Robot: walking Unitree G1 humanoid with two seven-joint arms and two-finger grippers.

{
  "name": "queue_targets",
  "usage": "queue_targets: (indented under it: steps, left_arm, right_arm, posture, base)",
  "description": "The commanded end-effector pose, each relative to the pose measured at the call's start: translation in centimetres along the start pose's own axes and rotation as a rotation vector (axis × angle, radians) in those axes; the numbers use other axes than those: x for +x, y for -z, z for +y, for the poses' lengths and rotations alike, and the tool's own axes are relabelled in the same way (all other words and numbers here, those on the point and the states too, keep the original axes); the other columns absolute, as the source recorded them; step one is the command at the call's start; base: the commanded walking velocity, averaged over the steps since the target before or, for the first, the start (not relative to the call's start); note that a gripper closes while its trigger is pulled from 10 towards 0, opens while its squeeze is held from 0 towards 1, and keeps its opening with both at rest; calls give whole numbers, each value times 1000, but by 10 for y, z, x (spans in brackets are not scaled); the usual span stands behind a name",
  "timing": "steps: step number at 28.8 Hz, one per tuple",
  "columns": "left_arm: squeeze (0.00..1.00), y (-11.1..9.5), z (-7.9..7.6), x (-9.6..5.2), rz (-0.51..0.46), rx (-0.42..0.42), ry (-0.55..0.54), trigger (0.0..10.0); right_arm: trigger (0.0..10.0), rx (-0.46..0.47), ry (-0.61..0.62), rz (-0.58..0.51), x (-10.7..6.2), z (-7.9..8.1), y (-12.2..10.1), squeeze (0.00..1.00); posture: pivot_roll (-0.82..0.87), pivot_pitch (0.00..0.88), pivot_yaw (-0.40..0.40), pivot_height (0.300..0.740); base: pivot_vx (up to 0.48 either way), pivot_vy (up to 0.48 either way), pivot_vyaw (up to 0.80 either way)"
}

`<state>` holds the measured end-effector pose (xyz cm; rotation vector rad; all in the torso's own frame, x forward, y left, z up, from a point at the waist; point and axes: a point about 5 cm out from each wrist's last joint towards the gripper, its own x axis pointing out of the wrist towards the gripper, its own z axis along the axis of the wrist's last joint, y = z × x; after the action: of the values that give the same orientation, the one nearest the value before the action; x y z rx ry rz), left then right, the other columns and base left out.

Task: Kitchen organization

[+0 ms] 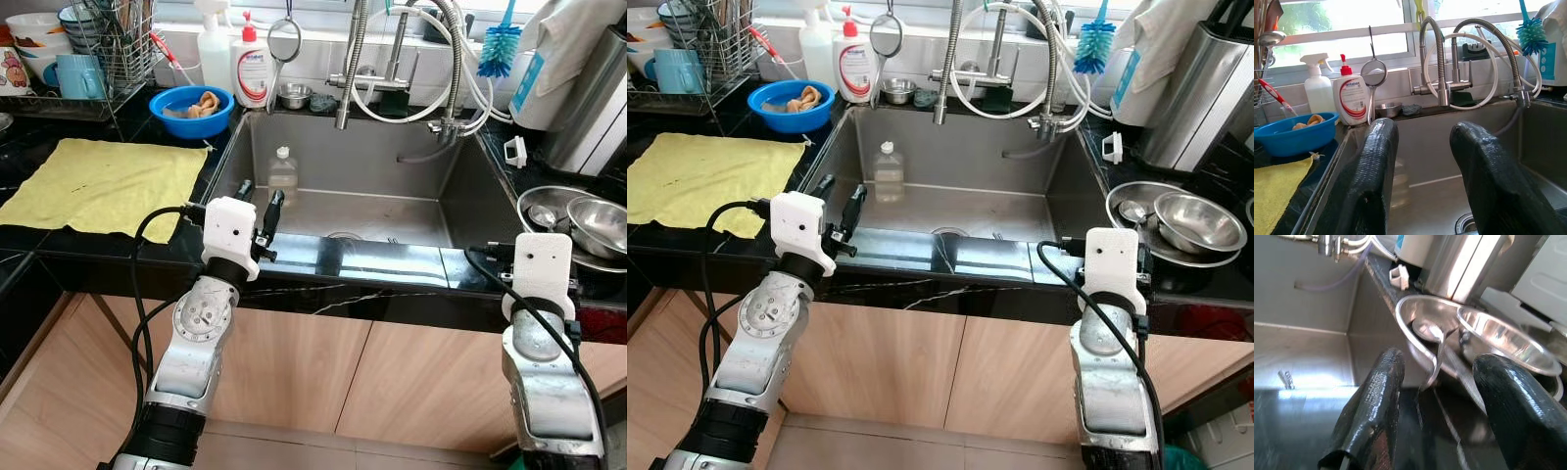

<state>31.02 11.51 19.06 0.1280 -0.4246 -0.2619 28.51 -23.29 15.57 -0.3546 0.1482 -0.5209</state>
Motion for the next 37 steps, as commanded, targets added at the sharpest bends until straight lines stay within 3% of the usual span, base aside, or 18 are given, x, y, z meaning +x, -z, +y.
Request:
queue_targets:
  steps: [1, 3, 4, 5, 9, 11, 14, 15, 16, 17, 18, 19, 37]
  left_arm:
    - [0, -2, -1, 2, -6, 10, 11, 10000]
    - [0, -2, -1, 2, -6, 12, 11, 10000]
    - [0, -3, -1, 2, -6, 13, 11, 10000]
    - [0, -3, -1, 2, -6, 14, 11, 10000]
    - [0, -2, -1, 2, -6, 16, 15, 10000]
    - [0, -2, -2, 2, -6, 17, 17, 10000]
    - [0, -2, -2, 2, -9, 16, 19, 10000]
    - [0, -2, -2, 3, -9, 16, 19, 10000]
    - [0, -3, -2, 3, -10, 17, 20, 10000]
    - [0, -3, -2, 3, -10, 17, 20, 10000]
    - [0, -3, -2, 3, -10, 17, 20, 10000]
    - [0, -3, -2, 3, -10, 17, 20, 10000]
    - [0, -2, -2, 2, -8, 15, 18, 10000]
  right_arm:
    - [10000, 12, 7, 0, 4, -3, -2, 0]
    - [9608, 11, 10, -6, 4, -5, -3, 0]
    - [7804, 10, 11, -7, 5, -5, -4, 0]
    - [7725, 8, 14, -8, 5, -6, -4, 0]
    - [8157, 2, 15, 5, 5, -7, 0, 0]
    - [10000, 5, 7, 16, 4, -5, 3, 0]
    - [10000, 13, -1, 30, 3, -3, 6, 0]
    - [8902, 14, 0, 29, 3, -4, 7, 0]
    - [3020, 16, 0, 29, 3, -4, 6, 0]
    - [1804, 17, 1, 29, 3, -4, 7, 0]
    - [1569, 18, 1, 29, 3, -4, 7, 0]
    - [118, 18, 1, 29, 3, -3, 7, 0]
    - [0, 50, 8, 6, 2, -4, 4, 0]
  posture:
    - [24, 0, -51, 740]
    - [25, 0, -51, 740]
    - [25, 0, -51, 740]
    - [22, 0, -51, 740]
    - [24, 0, -50, 740]
    - [24, 0, -49, 740]
    - [25, 0, -49, 740]
    - [28, 0, -50, 740]
    - [28, 0, -50, 740]
    - [27, 0, -50, 740]
    - [28, 0, -51, 740]
    - [28, 0, -51, 740]
    - [27, 0, -52, 740]
  base:
    - [0, 0, 0]
    - [0, 0, 0]
    - [0, 0, 0]
    - [0, 0, 0]
    - [0, 0, 0]
    - [0, 0, 0]
    - [0, 0, 0]
    - [0, 0, 0]
    - [0, 0, 0]
    - [0, 0, 0]
    - [0, 0, 0]
    - [0, 0, 0]
    - [0, 0, 0]
